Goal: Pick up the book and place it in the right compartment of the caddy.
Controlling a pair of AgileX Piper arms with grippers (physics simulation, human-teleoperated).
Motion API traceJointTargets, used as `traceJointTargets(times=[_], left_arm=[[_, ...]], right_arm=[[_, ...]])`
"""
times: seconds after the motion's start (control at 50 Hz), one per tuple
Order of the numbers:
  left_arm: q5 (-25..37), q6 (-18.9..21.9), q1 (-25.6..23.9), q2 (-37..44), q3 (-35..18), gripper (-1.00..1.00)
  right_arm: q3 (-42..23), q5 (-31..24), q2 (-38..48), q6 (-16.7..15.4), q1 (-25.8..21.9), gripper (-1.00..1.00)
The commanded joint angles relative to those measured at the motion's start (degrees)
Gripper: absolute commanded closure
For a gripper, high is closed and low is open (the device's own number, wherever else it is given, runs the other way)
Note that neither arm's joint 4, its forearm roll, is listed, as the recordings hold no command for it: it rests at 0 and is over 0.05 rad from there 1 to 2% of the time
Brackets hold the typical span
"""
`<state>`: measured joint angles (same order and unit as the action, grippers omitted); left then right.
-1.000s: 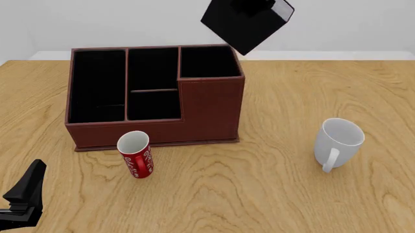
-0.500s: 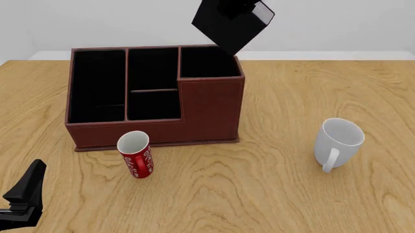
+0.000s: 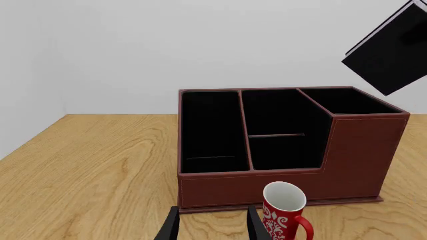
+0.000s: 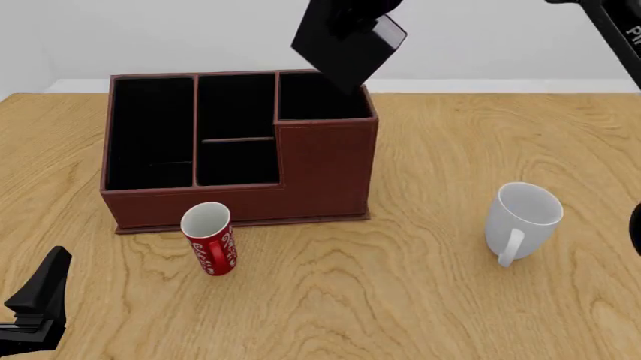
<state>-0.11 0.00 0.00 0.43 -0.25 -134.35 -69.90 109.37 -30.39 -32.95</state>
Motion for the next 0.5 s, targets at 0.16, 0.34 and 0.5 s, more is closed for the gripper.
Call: traceJointTargets(times=[0.16,0.34,0.5], left_arm=[[0.00,0.00,0.00,0.00,0.00,-1.00],[0.00,0.00,0.00,0.00,0.00,-1.00],[0.00,0.00,0.00,0.00,0.00,-1.00]], right_arm=[[-3.09,0.00,3.39,2.72,0.12,1.00],[-3.84,0.00,4.99,2.96,0.78,1.00],[-3.95,0.00,6.77,2.91,1.70,1.00]])
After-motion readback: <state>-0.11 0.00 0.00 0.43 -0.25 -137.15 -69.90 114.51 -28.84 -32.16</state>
